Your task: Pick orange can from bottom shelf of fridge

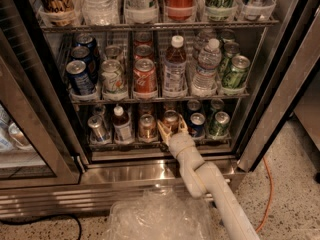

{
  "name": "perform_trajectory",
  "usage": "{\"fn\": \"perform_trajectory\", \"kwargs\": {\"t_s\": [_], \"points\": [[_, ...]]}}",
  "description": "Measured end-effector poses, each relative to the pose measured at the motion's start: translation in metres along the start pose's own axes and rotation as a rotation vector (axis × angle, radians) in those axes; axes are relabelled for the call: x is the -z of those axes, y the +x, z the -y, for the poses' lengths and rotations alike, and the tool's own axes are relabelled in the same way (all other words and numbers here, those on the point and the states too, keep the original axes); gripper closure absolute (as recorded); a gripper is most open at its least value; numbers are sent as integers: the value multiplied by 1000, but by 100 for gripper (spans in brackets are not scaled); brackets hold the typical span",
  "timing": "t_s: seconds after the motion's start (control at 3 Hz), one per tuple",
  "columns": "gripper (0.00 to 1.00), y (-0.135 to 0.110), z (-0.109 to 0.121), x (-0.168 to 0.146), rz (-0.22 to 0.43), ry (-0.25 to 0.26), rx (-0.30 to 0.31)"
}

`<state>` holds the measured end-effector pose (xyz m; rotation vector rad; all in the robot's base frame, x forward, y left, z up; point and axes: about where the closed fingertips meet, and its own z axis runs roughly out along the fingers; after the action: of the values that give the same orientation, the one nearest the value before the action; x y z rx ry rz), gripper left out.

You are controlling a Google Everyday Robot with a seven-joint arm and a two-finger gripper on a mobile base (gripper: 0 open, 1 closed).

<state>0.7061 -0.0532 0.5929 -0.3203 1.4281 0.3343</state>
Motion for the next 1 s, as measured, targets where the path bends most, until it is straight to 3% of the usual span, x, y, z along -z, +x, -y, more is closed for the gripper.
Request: {"fn": "perform_trajectory", "kwargs": {"t_s": [0.67, 1.0], "points": [[90, 0, 0, 0, 0, 0, 0], [100, 0, 0, 0, 0, 0, 0]]}}
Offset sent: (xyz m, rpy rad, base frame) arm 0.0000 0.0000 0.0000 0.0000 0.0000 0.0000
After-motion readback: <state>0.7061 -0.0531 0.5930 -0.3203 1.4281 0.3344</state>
